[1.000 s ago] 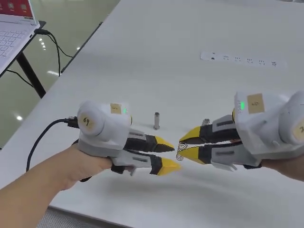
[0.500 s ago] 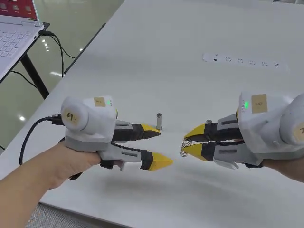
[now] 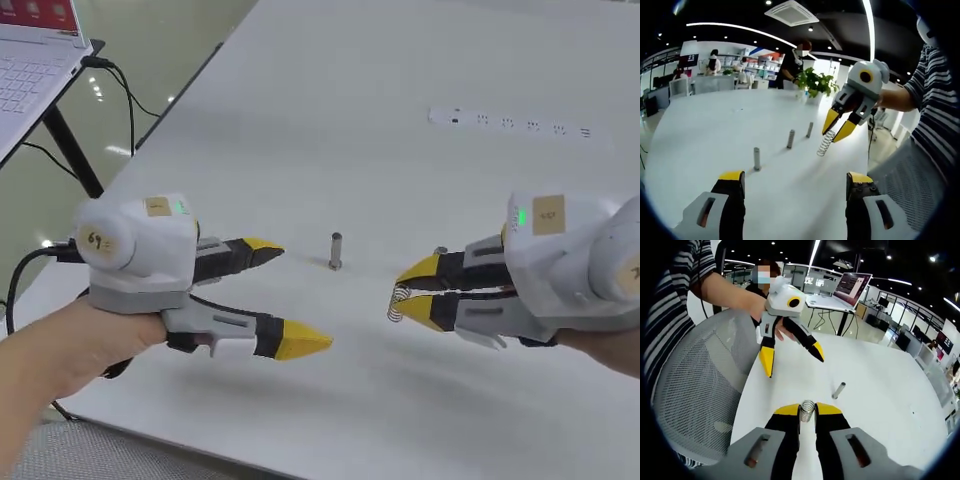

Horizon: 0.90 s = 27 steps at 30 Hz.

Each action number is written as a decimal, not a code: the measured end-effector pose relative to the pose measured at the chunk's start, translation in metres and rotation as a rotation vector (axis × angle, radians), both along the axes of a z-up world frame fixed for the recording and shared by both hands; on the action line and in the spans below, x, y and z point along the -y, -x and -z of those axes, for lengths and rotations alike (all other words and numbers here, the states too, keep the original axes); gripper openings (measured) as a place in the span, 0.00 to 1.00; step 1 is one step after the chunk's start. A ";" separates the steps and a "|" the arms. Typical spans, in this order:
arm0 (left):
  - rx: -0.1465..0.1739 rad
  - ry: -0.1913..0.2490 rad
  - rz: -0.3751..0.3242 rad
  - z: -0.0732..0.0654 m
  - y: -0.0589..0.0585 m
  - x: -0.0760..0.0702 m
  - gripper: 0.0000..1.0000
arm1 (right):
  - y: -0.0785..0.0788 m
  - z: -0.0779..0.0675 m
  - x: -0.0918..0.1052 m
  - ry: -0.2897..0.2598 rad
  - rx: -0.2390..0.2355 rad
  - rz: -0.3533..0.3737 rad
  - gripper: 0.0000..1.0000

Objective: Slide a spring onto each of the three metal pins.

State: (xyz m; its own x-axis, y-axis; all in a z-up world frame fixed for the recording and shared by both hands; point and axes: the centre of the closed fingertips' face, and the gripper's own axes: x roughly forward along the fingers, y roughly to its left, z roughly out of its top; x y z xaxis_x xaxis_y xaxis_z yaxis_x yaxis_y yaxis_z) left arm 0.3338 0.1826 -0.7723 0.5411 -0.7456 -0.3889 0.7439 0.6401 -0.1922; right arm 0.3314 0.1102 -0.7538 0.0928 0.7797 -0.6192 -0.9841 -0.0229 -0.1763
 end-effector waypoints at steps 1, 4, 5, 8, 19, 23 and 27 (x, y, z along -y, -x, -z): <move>-0.001 0.001 -0.004 0.000 0.000 -0.001 0.83 | 0.000 0.000 0.000 -0.001 0.002 0.001 0.08; 0.001 0.005 -0.016 0.000 0.000 -0.004 0.88 | -0.003 -0.001 0.000 -0.004 0.006 0.011 0.08; 0.002 0.004 -0.022 0.000 0.000 -0.005 0.89 | -0.003 -0.001 0.000 -0.005 0.006 0.014 0.08; 0.003 0.007 -0.032 0.000 0.000 -0.006 0.93 | -0.005 0.000 0.001 -0.007 0.001 0.022 0.08; -0.004 0.018 -0.071 0.001 -0.001 -0.014 0.98 | -0.007 0.007 0.002 -0.006 -0.028 0.042 0.08; -0.006 0.021 -0.077 0.001 -0.001 -0.016 0.98 | -0.011 0.009 -0.001 0.002 -0.030 0.042 0.08; -0.009 0.016 -0.081 0.002 0.001 -0.018 0.98 | -0.015 0.009 -0.005 0.010 -0.027 0.035 0.08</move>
State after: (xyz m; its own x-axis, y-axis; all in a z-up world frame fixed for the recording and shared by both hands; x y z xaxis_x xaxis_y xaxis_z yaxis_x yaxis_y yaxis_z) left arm 0.3324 0.2006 -0.7739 0.5962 -0.7058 -0.3827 0.6883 0.6947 -0.2090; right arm 0.3467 0.1155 -0.7625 0.1033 0.7703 -0.6293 -0.9887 0.0103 -0.1496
